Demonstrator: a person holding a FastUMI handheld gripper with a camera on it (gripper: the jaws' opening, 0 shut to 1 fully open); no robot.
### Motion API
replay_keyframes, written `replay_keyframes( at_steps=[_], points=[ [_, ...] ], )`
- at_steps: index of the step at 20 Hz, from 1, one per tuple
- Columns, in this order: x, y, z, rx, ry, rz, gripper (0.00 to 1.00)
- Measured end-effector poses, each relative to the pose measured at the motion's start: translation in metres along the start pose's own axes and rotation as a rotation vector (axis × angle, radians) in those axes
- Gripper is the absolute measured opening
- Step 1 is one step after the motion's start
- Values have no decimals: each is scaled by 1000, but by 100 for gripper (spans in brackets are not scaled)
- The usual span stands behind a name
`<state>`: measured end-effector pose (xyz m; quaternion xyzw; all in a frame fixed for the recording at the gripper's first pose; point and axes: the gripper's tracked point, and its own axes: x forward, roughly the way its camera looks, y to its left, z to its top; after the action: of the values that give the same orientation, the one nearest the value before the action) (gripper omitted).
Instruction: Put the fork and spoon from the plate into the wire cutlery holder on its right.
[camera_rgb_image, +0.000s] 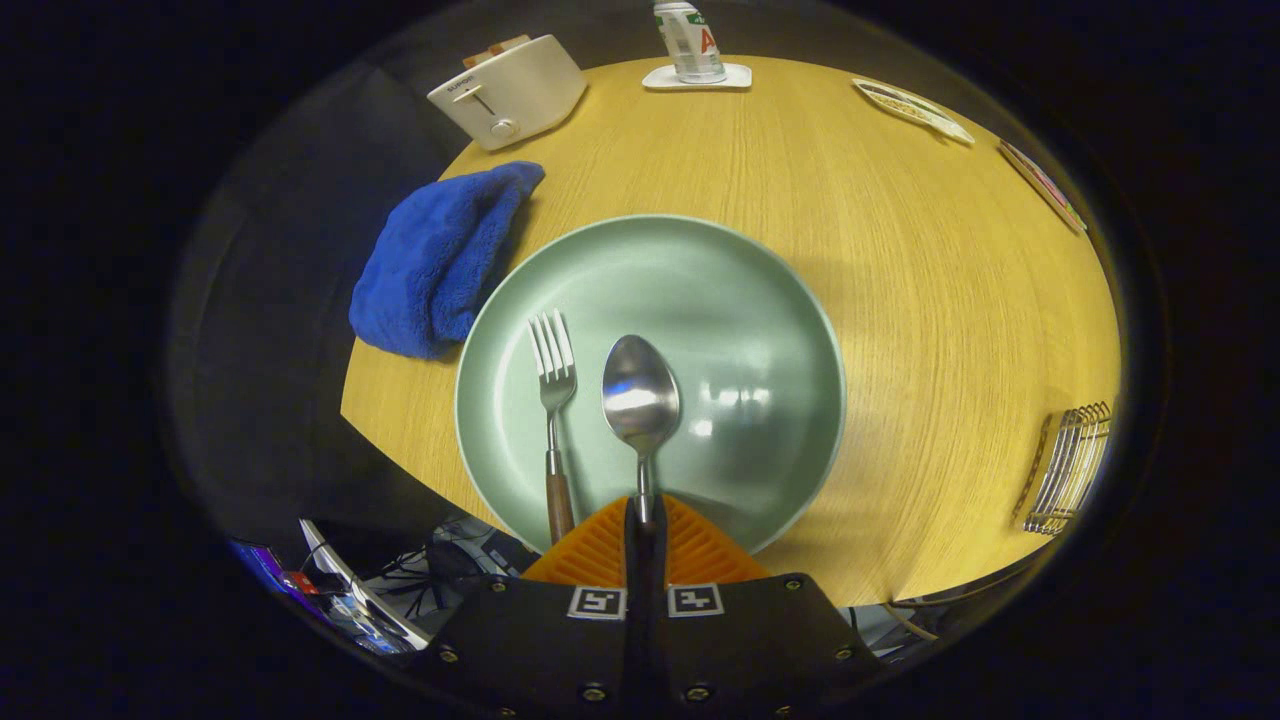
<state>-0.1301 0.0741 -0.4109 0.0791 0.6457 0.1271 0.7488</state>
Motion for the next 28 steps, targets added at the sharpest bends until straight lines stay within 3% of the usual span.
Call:
replay_keyframes(
  at_steps=[14,28],
  points=[
    [-67,-69,38,208,-236,-92,1],
    [-160,-182,1,541,-418,-257,1]
  ],
)
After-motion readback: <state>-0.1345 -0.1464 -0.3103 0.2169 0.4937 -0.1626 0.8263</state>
